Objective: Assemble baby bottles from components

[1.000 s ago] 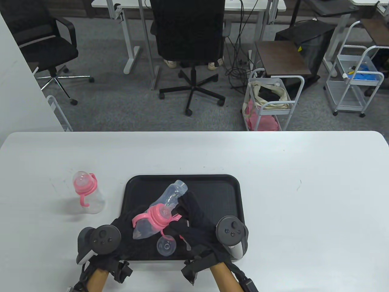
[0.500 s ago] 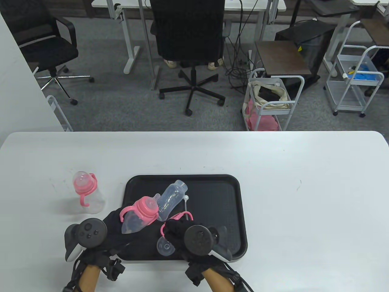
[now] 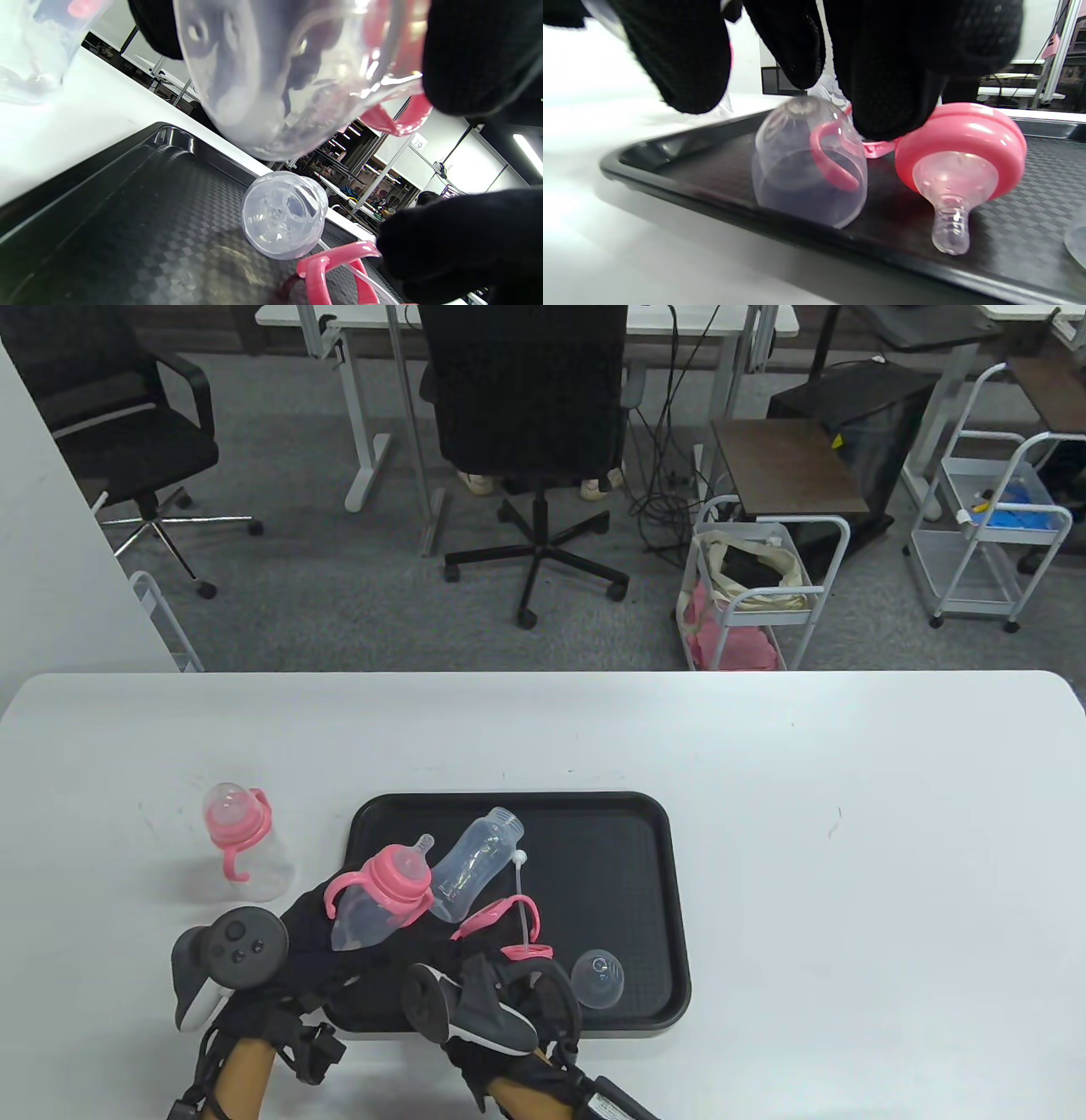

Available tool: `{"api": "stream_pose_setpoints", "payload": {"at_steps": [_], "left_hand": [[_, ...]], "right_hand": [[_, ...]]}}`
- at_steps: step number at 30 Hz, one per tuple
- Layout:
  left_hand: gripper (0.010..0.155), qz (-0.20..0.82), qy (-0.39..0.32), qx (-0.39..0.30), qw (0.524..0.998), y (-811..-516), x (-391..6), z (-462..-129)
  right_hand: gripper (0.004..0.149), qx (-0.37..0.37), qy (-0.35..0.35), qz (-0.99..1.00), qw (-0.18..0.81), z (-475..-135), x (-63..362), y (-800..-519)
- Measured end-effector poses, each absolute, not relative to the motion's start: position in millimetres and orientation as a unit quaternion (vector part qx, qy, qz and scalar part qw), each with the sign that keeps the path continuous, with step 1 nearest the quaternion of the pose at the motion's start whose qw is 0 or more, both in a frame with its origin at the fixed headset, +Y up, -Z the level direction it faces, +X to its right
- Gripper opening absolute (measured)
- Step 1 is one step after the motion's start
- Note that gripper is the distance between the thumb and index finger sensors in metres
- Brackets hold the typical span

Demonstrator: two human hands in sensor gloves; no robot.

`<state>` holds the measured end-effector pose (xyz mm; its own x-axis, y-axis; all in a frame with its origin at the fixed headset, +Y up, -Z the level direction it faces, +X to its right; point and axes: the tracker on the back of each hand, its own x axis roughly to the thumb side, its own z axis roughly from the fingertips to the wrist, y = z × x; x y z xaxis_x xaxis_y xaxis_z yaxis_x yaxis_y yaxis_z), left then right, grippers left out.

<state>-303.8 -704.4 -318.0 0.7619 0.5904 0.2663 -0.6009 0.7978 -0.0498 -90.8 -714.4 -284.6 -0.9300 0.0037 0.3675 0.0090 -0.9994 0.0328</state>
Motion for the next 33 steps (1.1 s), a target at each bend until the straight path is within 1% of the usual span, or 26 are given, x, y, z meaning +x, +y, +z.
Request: {"api": "stream_pose_setpoints", "payload": {"at_steps": [4,11,15,21,28,33], "left_hand": [[0.097,0.322,-0.132,0.018,0.937,-705,-305,-318],[0.097,0.324,-0.13,0.017,0.937,-704,-305,-319],[0.097,0.322,-0.13,0.015,0.938,-705,-305,-319],[0.097,0.323,-0.128,0.014,0.938,-705,-306,-320],[0.097,0.322,-0.128,0.013,0.938,-706,-306,-320],[0.097,0.318,-0.132,0.013,0.939,-705,-305,-319]], "right_hand": [[0.07,-0.168,-0.029,-0.985,0.033,-289,-95,-724],[0.071,-0.164,-0.037,-0.984,0.054,-294,-99,-737],[0.073,-0.165,-0.037,-0.984,0.053,-295,-99,-745],[0.072,-0.167,-0.033,-0.984,0.041,-299,-98,-748],[0.073,-0.18,-0.001,-0.983,0.036,-298,-97,-743],[0.073,-0.186,0.009,-0.982,-0.022,-294,-85,-720]]}}
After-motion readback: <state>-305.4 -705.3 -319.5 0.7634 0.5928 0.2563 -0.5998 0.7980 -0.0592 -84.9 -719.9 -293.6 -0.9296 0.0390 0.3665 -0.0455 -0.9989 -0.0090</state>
